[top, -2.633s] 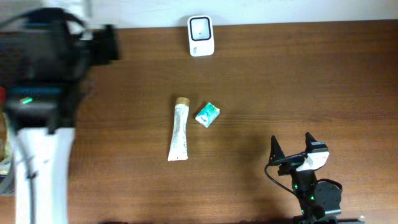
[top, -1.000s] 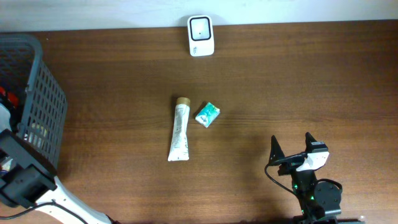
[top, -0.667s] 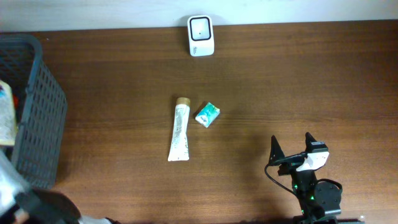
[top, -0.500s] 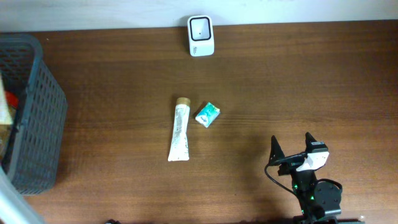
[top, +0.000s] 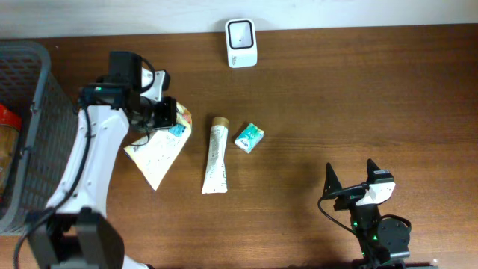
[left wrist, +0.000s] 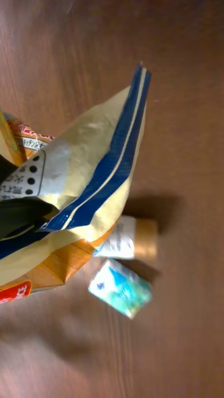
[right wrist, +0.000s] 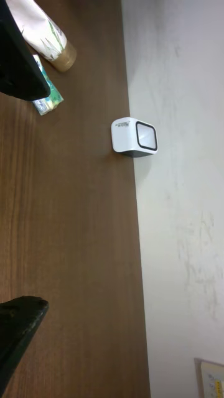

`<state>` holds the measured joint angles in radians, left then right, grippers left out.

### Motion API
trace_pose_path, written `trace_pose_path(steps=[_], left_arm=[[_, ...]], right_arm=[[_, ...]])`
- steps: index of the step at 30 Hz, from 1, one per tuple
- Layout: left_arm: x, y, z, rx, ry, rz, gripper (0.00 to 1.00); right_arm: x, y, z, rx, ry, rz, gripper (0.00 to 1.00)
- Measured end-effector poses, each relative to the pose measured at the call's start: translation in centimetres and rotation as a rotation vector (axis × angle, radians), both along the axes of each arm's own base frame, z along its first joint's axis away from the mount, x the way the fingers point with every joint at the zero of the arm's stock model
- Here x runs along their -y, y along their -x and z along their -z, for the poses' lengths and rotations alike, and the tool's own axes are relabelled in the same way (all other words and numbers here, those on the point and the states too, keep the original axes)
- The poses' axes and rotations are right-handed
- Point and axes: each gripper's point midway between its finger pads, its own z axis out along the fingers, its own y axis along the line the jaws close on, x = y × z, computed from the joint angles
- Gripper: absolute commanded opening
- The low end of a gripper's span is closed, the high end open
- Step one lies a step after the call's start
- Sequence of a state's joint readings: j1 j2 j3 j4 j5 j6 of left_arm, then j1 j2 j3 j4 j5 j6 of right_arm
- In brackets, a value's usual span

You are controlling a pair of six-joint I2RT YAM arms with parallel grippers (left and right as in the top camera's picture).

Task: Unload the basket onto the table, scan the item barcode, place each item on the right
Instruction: 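Grasp the yellow-white snack bag from the basket and set it down, then reach the left gripper back into the basket for the orange-capped package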

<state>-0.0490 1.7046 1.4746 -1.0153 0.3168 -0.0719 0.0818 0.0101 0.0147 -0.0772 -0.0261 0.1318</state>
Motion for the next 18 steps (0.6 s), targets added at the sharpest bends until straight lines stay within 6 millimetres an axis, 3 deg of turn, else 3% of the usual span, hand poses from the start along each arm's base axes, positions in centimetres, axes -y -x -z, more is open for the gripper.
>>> trace_pose_path(steps=[4,7,8,12,15,17,18], left_arm=[[1.5,0.8,5.9,-0.160,-0.003,0.012,0.01],[4.8,0.8,7.6,-0.182,0.014,0.059,0.59],[6.0,0.8,7.7,-0.171,0.018,0.084,0.98],[9.1,0.8,7.4,-0.142,0.041,0.117,0.99],[9.2,0.2,6.3,-0.137,0.047,0.103,0.99],[9.3,-2.0,2.6,-0.059,0.060,0.096,0.99],[9.0,-3.9,-0.7,0.025,0.071,0.081,0.99]], right_arm=[[0.0,0.0,0.0,0.000,0.000,0.000,0.99],[0.0,0.0,0.0,0.000,0.000,0.000,0.99],[0.0,0.0,0.0,0.000,0.000,0.000,0.99],[0.0,0.0,0.0,0.000,0.000,0.000,0.99],[0.0,0.0,0.0,0.000,0.000,0.000,0.99],[0.0,0.0,0.0,0.000,0.000,0.000,0.99],[0.0,0.0,0.0,0.000,-0.001,0.000,0.99]])
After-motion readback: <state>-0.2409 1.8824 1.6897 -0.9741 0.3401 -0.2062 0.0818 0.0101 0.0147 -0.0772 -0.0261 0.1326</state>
